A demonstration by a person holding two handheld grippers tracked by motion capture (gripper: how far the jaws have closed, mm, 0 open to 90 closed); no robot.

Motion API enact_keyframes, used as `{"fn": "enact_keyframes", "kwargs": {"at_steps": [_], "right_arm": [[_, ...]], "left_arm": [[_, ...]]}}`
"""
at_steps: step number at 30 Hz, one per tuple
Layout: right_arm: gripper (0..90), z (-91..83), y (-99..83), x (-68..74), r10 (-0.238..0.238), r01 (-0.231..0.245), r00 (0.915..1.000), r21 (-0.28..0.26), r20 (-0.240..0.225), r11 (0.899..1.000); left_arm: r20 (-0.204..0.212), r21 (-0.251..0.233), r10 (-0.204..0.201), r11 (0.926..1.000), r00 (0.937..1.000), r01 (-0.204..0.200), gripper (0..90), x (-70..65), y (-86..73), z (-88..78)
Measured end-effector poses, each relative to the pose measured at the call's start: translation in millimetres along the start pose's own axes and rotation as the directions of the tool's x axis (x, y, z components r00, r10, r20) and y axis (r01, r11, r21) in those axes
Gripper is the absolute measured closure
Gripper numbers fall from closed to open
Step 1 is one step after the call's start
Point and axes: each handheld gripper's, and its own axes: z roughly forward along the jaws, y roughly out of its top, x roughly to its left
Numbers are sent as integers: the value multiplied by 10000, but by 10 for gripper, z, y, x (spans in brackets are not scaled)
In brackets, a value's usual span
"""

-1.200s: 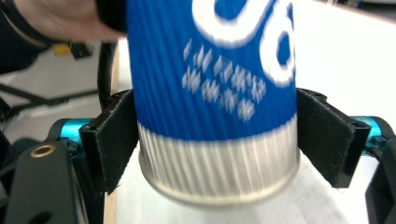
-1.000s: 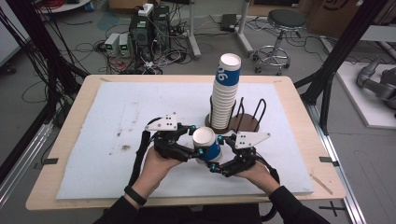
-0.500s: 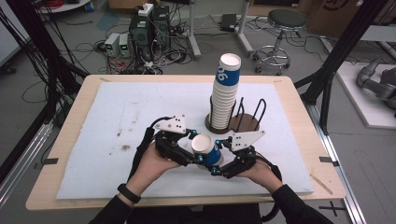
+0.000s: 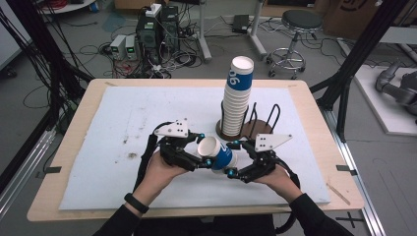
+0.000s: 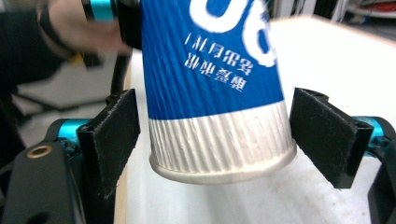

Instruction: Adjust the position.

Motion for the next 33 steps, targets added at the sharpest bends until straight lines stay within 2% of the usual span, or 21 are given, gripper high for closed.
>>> {"fn": "enact_keyframes", "kwargs": {"at_steps": [1,2,3,5,10,14,17,18,20,21,22,23,25,28,30,31,32,33], "right_arm": [[174,0,0,0,0,0,10000,0,0,10000],[175,-8,-3,-8,14,-12,10000,-243,88,9997],[164,-14,-6,-13,263,-250,9992,-421,299,9988],[153,-10,-6,-17,356,-342,9989,-452,295,9984],[154,43,-6,27,137,-109,9984,-511,543,9986],[172,43,-2,7,76,-63,9995,-411,315,9991],[187,26,4,4,-164,171,9996,-280,250,9995],[199,7,10,11,-258,259,9996,-205,78,9995],[200,-5,13,8,-312,314,9995,-184,66,9993],[203,-16,24,-1,-445,445,9990,-95,64,9990],[204,-20,32,-1,-504,504,9987,54,25,9987],[204,-23,36,0,-598,597,9982,175,51,9981],[202,-24,41,4,-712,709,9974,365,60,9968],[181,-25,46,7,-719,716,9974,299,102,9970],[164,-38,55,2,-522,523,9985,-42,175,9986],[150,-67,62,-19,-228,233,9996,-387,154,9990],[150,-67,62,-19,-228,233,9996,-387,154,9990],[151,-83,61,-32,-74,80,9999,-533,120,9985]], "left_arm": [[8,-214,-95,9997,10000,96,302,9,-9,0],[0,-494,-233,9985,9997,233,302,13,-21,0],[31,-753,-304,9967,9995,305,303,19,-34,-2],[43,-1266,-495,9907,9988,497,302,21,-61,-18],[382,-1903,-888,9772,9953,945,302,56,-111,-25],[465,-1773,-875,9796,9951,944,294,65,-119,-24],[554,-1456,-808,9854,9952,881,287,64,-96,-35],[562,-1225,-782,9889,9954,846,280,61,-80,-41],[468,-492,-667,9964,9967,689,275,57,-38,-49],[323,43,-354,9994,9989,352,275,38,-7,-46],[323,43,-354,9994,9989,352,275,38,-7,-46],[244,423,-207,9989,9995,197,277,29,11,-41],[349,558,-190,9983,9992,170,285,36,14,-45],[457,370,-143,9992,9989,126,292,46,4,-61],[436,-43,-51,10000,9990,52,295,50,-7,-82],[364,-560,-38,9984,9993,58,297,61,-24,-107],[364,-560,-38,9984,9993,58,298,61,-24,-107],[432,-859,-162,9961,9989,198,298,73,-36,-123]]}}
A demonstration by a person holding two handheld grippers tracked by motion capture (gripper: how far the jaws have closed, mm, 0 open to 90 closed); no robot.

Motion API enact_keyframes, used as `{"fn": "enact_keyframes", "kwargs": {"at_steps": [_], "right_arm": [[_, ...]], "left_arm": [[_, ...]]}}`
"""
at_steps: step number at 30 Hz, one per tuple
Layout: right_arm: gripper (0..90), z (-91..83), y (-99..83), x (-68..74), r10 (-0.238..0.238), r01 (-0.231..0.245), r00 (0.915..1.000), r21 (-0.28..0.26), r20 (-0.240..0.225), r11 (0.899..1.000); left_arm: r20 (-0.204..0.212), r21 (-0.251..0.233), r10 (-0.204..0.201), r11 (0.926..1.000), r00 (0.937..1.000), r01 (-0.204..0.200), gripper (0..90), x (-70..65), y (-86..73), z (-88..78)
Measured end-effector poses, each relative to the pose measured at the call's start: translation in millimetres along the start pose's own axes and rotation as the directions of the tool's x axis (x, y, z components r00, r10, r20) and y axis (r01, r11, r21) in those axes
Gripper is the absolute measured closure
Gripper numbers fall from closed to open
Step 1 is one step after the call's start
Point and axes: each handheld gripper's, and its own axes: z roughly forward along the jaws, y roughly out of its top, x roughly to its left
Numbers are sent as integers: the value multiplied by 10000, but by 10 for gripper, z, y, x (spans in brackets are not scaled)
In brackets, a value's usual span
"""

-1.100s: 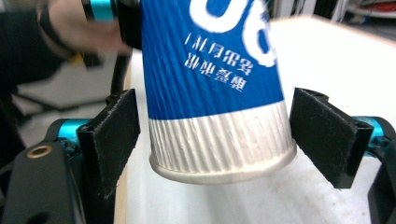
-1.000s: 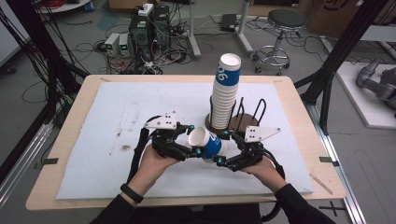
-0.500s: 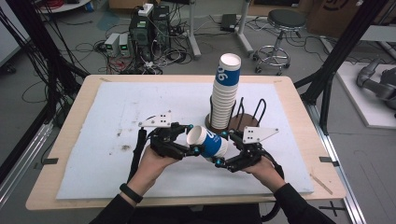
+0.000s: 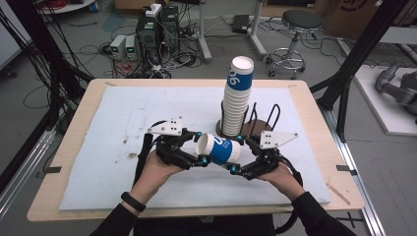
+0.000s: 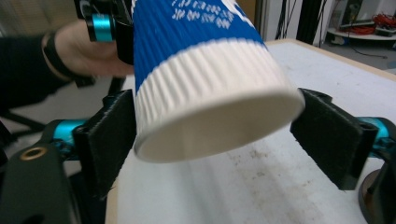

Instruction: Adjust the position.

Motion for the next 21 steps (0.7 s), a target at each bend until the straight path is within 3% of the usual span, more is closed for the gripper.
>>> {"fn": "enact_keyframes", "kwargs": {"at_steps": [2,8,11,15,17,18,21], "right_arm": [[150,-25,-7,-26,513,-514,9987,-407,-15,9979],[145,39,15,16,1126,-1155,9931,-1113,-322,9870],[146,50,16,26,1015,-1029,9947,-1120,-176,9884],[186,3,33,3,701,-731,9970,-1003,-323,9923],[188,3,42,13,533,-548,9984,-820,-197,9951],[188,15,59,40,68,-68,10000,-372,-4,9993],[191,18,69,66,-178,178,9998,-196,44,9996]], "left_arm": [[124,-920,-296,9953,9995,306,300,25,-41,-30],[479,-1498,-264,9882,9985,333,298,21,-95,15],[503,-1460,-267,9887,9984,338,295,32,-101,19],[804,-808,-856,9925,9931,920,279,84,-121,9],[860,-229,-1005,9944,9912,1029,259,105,-122,11],[869,14,-1059,9943,9906,1062,253,111,-124,10],[892,431,-1053,9939,9904,1018,267,118,-133,3]]}}
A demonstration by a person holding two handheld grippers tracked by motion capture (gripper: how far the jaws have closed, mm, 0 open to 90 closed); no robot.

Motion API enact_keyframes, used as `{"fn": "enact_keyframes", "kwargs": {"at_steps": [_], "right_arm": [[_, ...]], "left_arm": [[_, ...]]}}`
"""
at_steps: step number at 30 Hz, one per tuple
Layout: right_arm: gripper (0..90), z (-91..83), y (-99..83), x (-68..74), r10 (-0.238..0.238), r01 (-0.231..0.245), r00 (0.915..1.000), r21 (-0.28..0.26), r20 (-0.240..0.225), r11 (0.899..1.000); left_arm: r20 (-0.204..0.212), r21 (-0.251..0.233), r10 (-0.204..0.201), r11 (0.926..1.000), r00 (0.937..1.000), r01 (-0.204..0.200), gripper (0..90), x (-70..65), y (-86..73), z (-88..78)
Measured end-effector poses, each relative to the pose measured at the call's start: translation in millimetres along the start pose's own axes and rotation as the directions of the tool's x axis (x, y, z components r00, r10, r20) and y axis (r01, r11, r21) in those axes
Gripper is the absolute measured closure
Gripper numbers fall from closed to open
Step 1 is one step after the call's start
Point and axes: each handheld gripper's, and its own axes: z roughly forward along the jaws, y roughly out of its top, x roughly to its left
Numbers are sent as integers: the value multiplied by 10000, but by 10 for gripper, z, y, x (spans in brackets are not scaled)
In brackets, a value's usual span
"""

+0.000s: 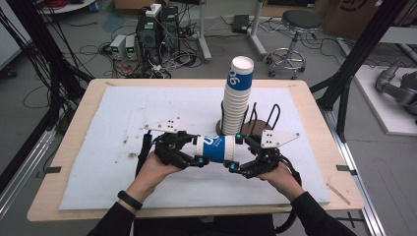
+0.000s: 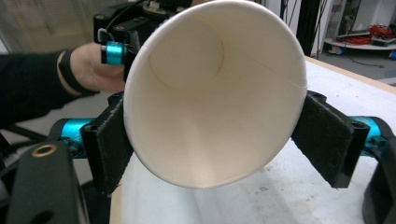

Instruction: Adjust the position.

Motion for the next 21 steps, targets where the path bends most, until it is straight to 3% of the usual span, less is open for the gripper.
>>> {"fn": "enact_keyframes", "kwargs": {"at_steps": [4,7,12,16,17,21], "right_arm": [[185,5,28,10,-335,335,9994,281,28,9990],[172,-4,31,-8,-256,256,9997,144,-17,9996],[171,-37,28,-31,317,-319,9995,-285,-89,9991],[149,-69,21,-61,719,-725,9973,-442,-148,9964],[150,-66,5,-71,1123,-1133,9934,-490,-223,9924],[149,-6,-4,-54,1470,-1493,9885,-794,-345,9856]], "left_arm": [[39,118,275,9996,9996,-276,285,-2,3,-13],[126,-260,388,9989,9992,-384,295,-4,11,-30],[-69,-763,616,9952,9981,-619,300,-25,18,-55],[-107,-1409,689,9876,9976,-697,301,-30,24,-112],[-140,-1603,742,9842,9971,-755,301,-29,24,-127],[212,-2125,611,9756,9979,-552,299,-9,-14,-99]]}}
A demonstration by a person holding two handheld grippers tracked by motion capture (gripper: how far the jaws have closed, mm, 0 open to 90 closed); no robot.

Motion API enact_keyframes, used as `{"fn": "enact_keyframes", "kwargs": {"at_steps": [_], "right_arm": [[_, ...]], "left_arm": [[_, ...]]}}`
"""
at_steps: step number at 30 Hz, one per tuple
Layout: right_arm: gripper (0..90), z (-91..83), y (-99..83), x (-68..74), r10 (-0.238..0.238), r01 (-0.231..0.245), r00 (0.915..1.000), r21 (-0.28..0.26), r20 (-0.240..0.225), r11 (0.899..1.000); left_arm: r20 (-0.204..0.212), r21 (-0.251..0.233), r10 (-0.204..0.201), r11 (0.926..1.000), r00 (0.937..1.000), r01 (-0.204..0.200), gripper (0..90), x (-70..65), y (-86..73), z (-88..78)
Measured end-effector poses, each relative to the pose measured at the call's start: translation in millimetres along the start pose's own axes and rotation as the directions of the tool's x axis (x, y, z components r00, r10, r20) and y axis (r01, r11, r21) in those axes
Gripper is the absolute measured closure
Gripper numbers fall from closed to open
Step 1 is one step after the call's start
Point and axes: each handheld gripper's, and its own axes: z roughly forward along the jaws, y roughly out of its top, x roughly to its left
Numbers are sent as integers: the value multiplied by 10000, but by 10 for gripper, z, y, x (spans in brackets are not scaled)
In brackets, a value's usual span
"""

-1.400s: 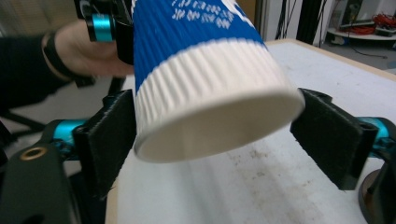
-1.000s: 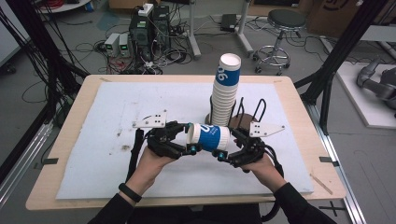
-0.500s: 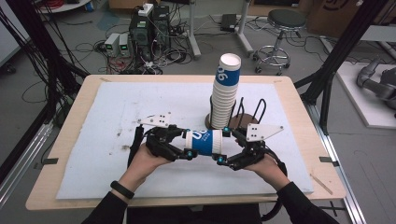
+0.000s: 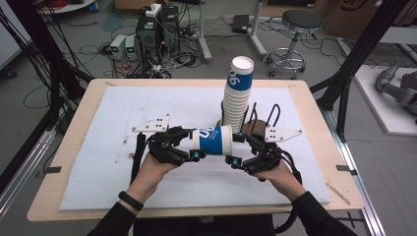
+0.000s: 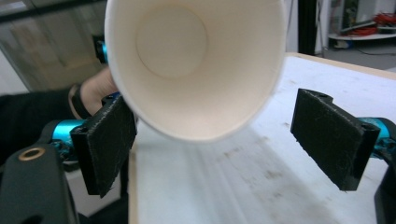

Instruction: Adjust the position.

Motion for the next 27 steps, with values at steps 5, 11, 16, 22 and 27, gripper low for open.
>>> {"fn": "enact_keyframes", "kwargs": {"at_steps": [5,11,16,22,27], "right_arm": [[159,85,3,41,755,-789,9952,-552,-617,9954],[201,24,29,13,167,-180,9973,-172,-711,9997],[216,14,59,21,-627,632,9980,824,-81,9946],[217,59,84,33,-1026,1050,9945,1653,-232,9806],[190,96,97,80,-1385,1424,9898,1948,-336,9705]], "left_arm": [[193,253,54,9997,9998,-59,297,-13,-64,103],[41,1154,48,9933,10000,-53,276,-37,-44,150],[-886,3022,926,9512,9918,-618,190,-88,65,163],[-718,4507,1756,8839,9818,-1251,190,-152,52,303],[-497,4731,2033,8670,9779,-1562,283,-156,5,339]]}}
